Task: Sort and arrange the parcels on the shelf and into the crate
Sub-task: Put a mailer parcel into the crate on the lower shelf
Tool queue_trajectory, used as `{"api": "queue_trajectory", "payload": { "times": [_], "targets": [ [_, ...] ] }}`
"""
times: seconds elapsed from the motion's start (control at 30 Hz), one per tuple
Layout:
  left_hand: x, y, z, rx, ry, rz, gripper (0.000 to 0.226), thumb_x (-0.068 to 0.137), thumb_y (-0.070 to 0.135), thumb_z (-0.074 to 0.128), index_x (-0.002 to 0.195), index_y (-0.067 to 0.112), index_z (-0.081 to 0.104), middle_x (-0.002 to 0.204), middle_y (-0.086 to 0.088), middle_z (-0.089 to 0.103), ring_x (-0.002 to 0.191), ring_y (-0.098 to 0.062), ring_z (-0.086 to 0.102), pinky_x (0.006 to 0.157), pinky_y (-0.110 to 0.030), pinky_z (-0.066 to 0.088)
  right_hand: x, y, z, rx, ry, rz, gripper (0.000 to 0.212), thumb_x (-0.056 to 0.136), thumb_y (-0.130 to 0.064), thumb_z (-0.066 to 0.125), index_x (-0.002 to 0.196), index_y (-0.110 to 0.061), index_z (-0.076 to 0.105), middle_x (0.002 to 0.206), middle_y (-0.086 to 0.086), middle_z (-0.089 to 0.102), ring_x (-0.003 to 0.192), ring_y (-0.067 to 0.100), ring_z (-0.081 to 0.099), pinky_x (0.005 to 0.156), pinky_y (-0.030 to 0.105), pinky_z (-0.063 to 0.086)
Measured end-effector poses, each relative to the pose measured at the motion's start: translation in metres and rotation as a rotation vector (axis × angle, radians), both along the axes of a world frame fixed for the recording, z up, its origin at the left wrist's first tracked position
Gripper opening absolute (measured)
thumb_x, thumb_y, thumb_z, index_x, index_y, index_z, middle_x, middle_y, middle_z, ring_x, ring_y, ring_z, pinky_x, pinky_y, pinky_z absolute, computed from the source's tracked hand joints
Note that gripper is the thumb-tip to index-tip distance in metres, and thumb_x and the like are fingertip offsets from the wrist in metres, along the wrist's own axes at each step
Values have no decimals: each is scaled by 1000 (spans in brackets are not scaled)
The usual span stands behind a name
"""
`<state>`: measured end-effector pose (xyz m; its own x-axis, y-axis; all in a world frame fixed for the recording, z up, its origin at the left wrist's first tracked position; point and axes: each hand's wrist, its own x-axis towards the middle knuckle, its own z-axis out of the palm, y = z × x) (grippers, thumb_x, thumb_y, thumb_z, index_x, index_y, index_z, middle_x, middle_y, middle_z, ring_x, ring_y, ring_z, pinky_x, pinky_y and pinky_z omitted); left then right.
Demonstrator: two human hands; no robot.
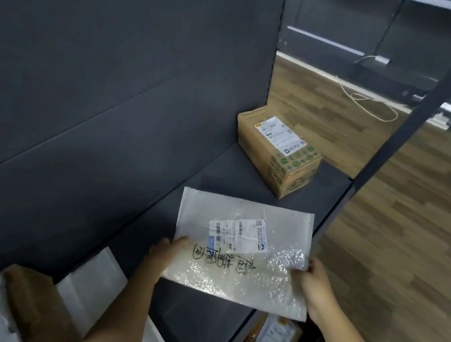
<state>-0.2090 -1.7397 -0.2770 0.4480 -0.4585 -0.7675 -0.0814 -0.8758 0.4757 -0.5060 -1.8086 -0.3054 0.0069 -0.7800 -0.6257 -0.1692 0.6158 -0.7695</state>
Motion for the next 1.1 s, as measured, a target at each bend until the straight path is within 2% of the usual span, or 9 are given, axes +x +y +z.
{"api": "queue_trajectory", "payload": {
  "times": [0.07, 0.13, 0.23, 0.33, 0.53, 0.67, 0.8, 0.9, 1.1],
  "targets": [
    [-9, 10, 14, -75, -32, 67, 98, 59, 64, 50, 139, 8, 39, 138, -17, 42, 125, -34, 44, 105, -48, 39, 2, -1, 18, -52, -7, 28, 37, 87, 1, 55, 119, -15, 50, 105, 10, 64, 94, 31, 65, 84, 52, 54],
    [-14, 19, 34, -189, -67, 145, 81, 67, 57, 58, 129, 9, 42, 128, -13, 47, 116, -29, 48, 100, -43, 40, 7, -5, 40, -110, -47, 45, 38, 86, 4, 54, 119, -16, 50, 106, 9, 64, 96, 31, 64, 86, 52, 53],
    [-11, 32, 69, -378, -102, 266, 51, 78, 49, 63, 110, 13, 45, 97, 1, 54, 86, -13, 53, 77, -34, 42, 17, -14, 78, -221, -83, 89, 33, 86, 3, 55, 114, -14, 53, 102, 7, 64, 92, 28, 63, 87, 49, 51],
    [-6, 50, 110, -538, -212, 356, 37, 83, 41, 62, 104, 16, 44, 90, 6, 53, 76, -6, 52, 59, -24, 36, 30, -16, 118, -329, -163, 151, 25, 86, -1, 60, 105, -17, 55, 101, 7, 65, 92, 27, 63, 87, 47, 50],
    [13, 114, 201, -760, -343, 490, 28, 89, 37, 56, 112, 22, 49, 105, 4, 59, 96, -19, 59, 82, -35, 46, 79, 4, 199, -487, -352, 279, 25, 87, 1, 57, 103, -18, 57, 96, 4, 66, 84, 21, 64, 77, 38, 53],
    [36, 163, 256, -850, -450, 575, 31, 86, 38, 56, 110, 18, 55, 99, 2, 63, 89, -18, 62, 72, -34, 52, 120, 26, 251, -573, -429, 375, 22, 90, -2, 54, 105, -18, 58, 94, 3, 67, 81, 18, 64, 62, 28, 48],
    [51, 217, 285, -931, -503, 669, 25, 84, 34, 60, 102, 17, 57, 90, 0, 65, 78, -16, 64, 59, -29, 49, 159, 57, 288, -652, -463, 483, 26, 89, -4, 52, 103, -25, 58, 98, 0, 66, 86, 16, 65, 65, 29, 51],
    [60, 265, 294, -983, -571, 728, 16, 85, 32, 61, 93, 19, 57, 86, 3, 63, 74, -13, 61, 57, -28, 46, 191, 87, 304, -696, -482, 549, 24, 88, -8, 53, 101, -27, 59, 100, -1, 67, 85, 14, 65, 66, 30, 52],
    [77, 352, 322, -1020, -735, 794, 22, 88, 33, 58, 73, 20, 49, 73, 5, 50, 65, -12, 48, 58, -27, 40, 247, 155, 329, -745, -540, 653, 22, 87, -15, 53, 88, -36, 58, 100, -3, 65, 96, 23, 64, 88, 46, 53]
  ]
}}
